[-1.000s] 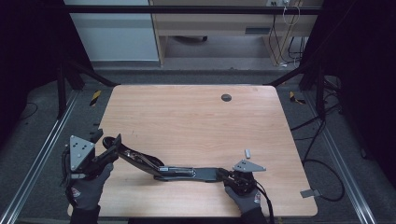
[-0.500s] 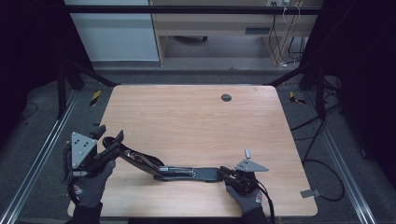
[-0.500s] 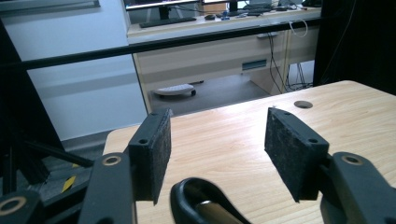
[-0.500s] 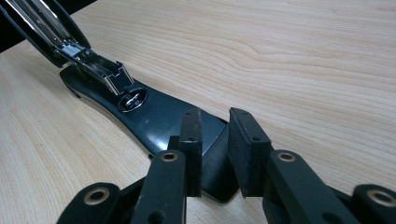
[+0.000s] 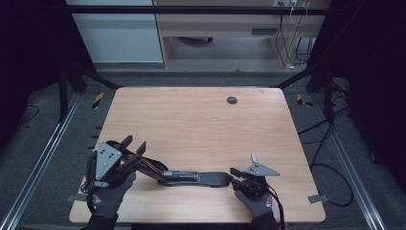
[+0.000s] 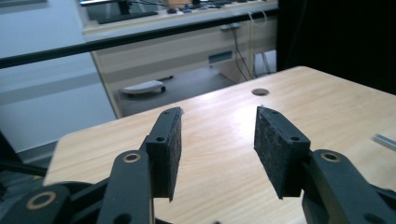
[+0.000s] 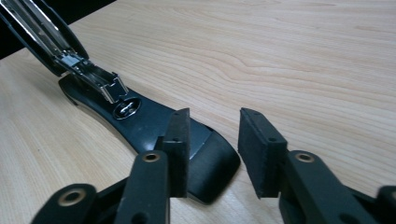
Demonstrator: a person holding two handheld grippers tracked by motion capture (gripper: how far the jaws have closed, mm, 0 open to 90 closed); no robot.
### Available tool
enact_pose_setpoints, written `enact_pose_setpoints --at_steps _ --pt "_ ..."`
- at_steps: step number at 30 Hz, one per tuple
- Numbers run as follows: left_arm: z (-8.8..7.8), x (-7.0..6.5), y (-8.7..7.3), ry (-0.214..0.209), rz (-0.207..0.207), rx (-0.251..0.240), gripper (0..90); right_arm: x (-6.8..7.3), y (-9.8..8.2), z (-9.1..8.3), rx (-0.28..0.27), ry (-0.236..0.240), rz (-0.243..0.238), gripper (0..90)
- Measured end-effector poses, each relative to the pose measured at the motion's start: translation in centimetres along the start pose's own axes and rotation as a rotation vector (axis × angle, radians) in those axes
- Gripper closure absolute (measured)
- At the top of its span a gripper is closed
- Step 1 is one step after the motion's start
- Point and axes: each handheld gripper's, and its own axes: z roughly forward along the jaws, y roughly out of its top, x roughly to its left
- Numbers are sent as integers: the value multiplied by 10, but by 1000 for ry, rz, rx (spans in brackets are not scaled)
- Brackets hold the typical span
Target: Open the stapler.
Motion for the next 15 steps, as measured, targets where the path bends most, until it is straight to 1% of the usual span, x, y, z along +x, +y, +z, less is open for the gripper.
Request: enact_pose_setpoints --at_steps 1,2,4,9,10,13,14,15 --pt "1 -3 -2 -7 4 4 515 0 1 0 6 0 3 628" --pt "2 -9 -4 -23 9 8 515 -1 1 -1 10 -4 3 620" --pt "2 -13 -7 -34 13 11 516 -3 2 -3 11 -15 2 612" --pt "2 -19 -13 -47 13 21 516 -7 4 -8 7 -27 12 597" --pt "2 -21 -17 -54 13 29 516 -9 5 -11 10 -44 9 598" --pt "3 -23 -21 -62 5 38 516 -13 7 -14 9 -56 13 596" --pt "4 -24 -23 -67 5 45 515 -15 8 -16 5 -66 14 594" --pt "4 -24 -25 -68 6 46 513 -18 9 -19 4 -85 20 587"
